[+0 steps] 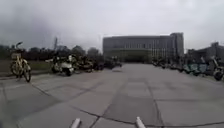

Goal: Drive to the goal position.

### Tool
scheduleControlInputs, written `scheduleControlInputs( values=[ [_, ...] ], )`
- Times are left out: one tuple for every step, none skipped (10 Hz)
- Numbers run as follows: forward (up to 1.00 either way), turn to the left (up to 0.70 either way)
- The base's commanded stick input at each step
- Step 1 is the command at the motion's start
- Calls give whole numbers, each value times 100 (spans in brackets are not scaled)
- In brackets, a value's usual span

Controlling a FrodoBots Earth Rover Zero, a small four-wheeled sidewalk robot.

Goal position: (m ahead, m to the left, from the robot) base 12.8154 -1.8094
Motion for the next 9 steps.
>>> scheduleControlInputs(
  values=[
    [100, -32],
    [100, -35],
    [100, -35],
    [100, -35],
    [100, -35],
    [100, -35],
    [100, -35],
    [100, -35],
    [100, -35]
  ],
)
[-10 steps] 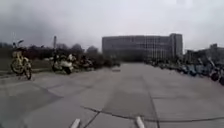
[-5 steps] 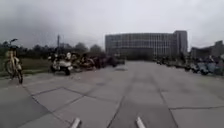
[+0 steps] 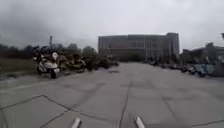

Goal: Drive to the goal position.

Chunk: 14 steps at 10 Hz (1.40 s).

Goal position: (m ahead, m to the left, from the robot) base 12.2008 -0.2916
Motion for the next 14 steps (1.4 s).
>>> scheduleControlInputs(
  values=[
    [100, -35],
    [100, -35],
    [100, -35],
    [100, -35],
    [100, -35],
    [100, -35],
    [100, -35],
    [100, -35],
    [100, -35],
    [100, -35],
    [100, -35],
    [100, 5],
    [100, 5],
    [100, 5]
  ],
)
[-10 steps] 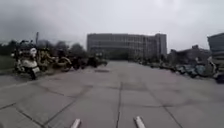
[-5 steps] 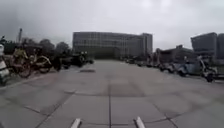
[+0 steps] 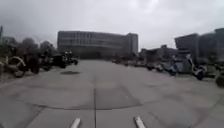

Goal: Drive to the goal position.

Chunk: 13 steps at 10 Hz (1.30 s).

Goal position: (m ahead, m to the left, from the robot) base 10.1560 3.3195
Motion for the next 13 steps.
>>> scheduleControlInputs(
  values=[
    [100, 5],
    [100, 5],
    [100, 5],
    [100, 5],
    [100, 5],
    [100, 5],
    [100, 5],
    [100, 5],
    [100, 5],
    [100, 22],
    [100, 45],
    [100, 36],
    [100, 7]
  ],
)
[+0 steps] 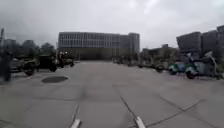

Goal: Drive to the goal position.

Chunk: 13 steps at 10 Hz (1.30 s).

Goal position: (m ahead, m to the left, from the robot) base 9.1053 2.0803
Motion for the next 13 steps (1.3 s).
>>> scheduleControlInputs(
  values=[
    [100, 5],
    [100, 5],
    [100, 5],
    [100, 5],
    [100, 5],
    [100, 5],
    [100, 5],
    [100, 5],
    [100, 5],
    [100, 5],
    [100, 5],
    [100, 5],
    [100, 5]
  ],
)
